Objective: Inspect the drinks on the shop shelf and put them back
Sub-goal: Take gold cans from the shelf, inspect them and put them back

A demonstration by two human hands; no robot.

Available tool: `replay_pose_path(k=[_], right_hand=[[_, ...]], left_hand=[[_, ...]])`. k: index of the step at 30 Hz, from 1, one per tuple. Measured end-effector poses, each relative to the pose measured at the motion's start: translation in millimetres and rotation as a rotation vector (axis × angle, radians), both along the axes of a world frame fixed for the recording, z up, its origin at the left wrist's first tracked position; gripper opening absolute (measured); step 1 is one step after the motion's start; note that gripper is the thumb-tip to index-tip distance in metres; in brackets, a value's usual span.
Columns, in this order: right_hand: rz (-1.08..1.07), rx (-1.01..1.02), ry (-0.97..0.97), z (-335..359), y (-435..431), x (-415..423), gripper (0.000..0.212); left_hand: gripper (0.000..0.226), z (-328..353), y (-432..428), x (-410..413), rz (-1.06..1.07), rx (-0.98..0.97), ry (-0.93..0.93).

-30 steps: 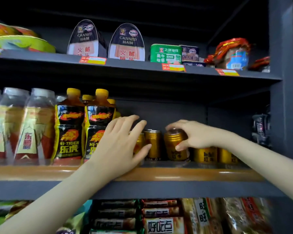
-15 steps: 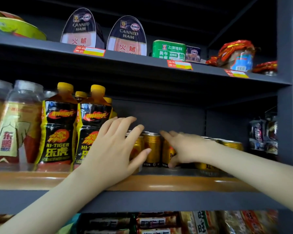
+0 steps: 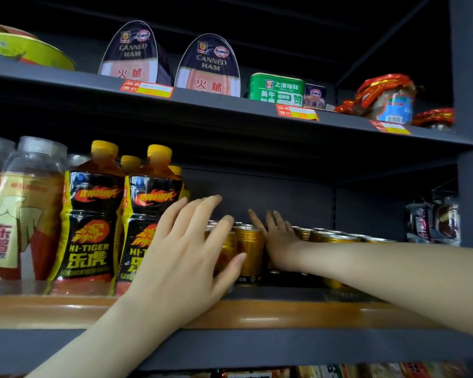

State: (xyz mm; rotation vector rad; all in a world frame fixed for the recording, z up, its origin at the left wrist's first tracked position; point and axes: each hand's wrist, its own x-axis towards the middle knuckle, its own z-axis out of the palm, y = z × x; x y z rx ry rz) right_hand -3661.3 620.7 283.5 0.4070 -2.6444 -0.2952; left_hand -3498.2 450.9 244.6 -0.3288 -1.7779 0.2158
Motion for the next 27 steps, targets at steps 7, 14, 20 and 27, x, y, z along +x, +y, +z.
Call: replay_pose_path(k=[7,14,20,27], right_hand=[[-0.048,-0.122,-0.007,2,2,-17,0.115],[0.158,-0.189,-0.031,11,3,17,0.121],[0.237,-0.315,-0.362,24,25,53,0.123],[0.458,-0.557,-0.361,18,6,73,0.083]], left_hand=[[0.051,-3,0,-3,-0.016,0.015,0.004],[0.052,-4,2,-2,0.001,0.027,-0.002],[0.052,-3,3,0,0.029,0.015,-0.007],[0.047,-3,5,0,0.042,-0.012,-0.049]])
